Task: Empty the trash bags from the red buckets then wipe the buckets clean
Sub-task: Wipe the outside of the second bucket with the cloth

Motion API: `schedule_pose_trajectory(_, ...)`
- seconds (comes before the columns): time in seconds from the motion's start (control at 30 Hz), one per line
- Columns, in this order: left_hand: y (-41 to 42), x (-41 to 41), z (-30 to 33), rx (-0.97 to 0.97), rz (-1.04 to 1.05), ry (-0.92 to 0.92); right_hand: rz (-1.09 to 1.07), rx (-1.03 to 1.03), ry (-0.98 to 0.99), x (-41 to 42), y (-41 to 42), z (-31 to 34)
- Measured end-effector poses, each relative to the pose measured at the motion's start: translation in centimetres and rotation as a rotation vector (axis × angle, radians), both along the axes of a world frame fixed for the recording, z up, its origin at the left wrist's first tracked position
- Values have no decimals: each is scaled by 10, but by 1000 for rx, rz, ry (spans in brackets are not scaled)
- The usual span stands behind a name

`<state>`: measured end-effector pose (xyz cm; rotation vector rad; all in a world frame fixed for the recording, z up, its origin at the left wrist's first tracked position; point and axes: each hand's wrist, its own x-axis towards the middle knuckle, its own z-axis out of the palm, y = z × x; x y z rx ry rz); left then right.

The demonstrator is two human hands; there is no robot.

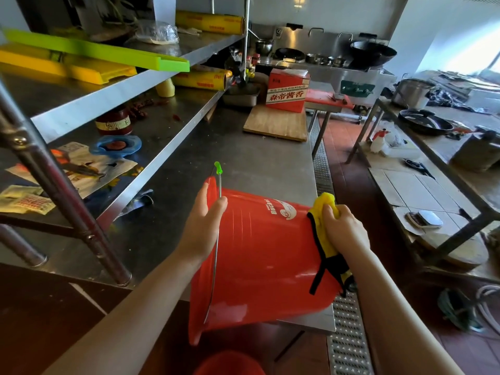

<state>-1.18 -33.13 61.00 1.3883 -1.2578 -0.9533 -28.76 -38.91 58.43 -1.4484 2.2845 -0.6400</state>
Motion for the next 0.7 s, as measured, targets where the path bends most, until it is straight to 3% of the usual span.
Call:
schedule_pose_trajectory(0.2, 0, 11, -8, -154, -127, -134, -30, -10, -30, -6, 17, -4)
schedule_pose_trajectory(0.37, -7, 16, -8, -133, -161, -152, -24, -9, -5, -2, 16, -3)
schedule_pose_trajectory(0.53, -5, 18, -12, -143, -203, -104, -113, 59, -216, -12, 7, 0)
schedule_pose_trajectory(0.7, -2, 25, -18, -232, -251, -173, -152, 0, -163, -8, 14, -5)
